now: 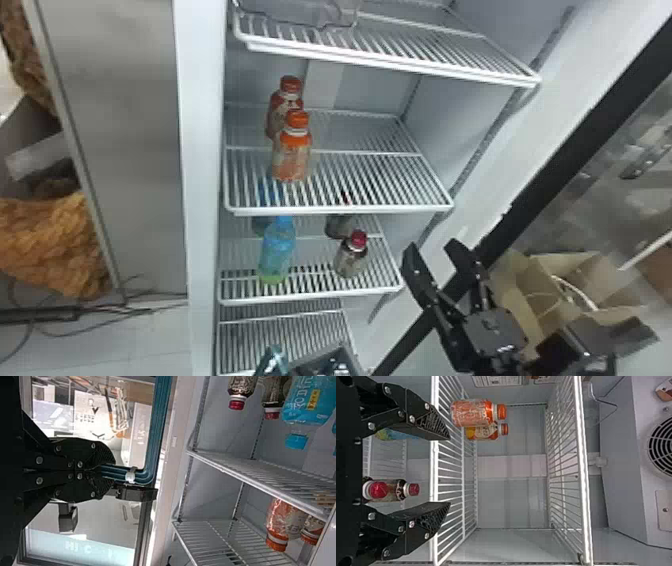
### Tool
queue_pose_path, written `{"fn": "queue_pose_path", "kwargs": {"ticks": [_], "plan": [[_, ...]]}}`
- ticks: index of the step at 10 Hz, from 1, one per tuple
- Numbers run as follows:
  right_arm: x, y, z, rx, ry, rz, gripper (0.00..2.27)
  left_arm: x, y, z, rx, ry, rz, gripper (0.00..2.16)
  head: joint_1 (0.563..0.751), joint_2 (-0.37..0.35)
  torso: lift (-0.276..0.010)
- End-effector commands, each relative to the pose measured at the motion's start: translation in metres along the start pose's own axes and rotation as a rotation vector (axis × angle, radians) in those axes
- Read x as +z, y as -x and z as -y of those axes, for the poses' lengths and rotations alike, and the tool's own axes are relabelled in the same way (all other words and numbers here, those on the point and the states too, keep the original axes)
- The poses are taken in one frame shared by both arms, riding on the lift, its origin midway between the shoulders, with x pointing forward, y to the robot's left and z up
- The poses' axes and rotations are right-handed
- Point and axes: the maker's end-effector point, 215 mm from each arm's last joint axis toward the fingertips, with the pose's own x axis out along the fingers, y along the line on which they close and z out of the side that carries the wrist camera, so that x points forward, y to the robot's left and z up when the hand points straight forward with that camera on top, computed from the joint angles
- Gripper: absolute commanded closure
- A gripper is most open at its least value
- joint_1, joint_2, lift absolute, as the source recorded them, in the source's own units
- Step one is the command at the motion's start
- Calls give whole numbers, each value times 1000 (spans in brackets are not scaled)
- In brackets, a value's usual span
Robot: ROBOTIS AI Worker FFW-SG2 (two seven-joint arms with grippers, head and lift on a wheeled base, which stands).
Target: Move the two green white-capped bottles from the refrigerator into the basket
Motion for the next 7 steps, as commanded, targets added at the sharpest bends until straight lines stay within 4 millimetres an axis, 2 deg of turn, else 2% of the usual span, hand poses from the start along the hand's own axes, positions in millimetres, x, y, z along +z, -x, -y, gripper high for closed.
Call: {"fn": "queue_pose_path", "kwargs": {"ticks": [1,7], "plan": [[1,0,-1,1,0,1,513,1,0,1,-1,-2,-1,1214,695,-350,-4],[5,-1,0,-6,2,8,509,1,0,1,-1,-2,-1,1214,695,-350,-4]]}}
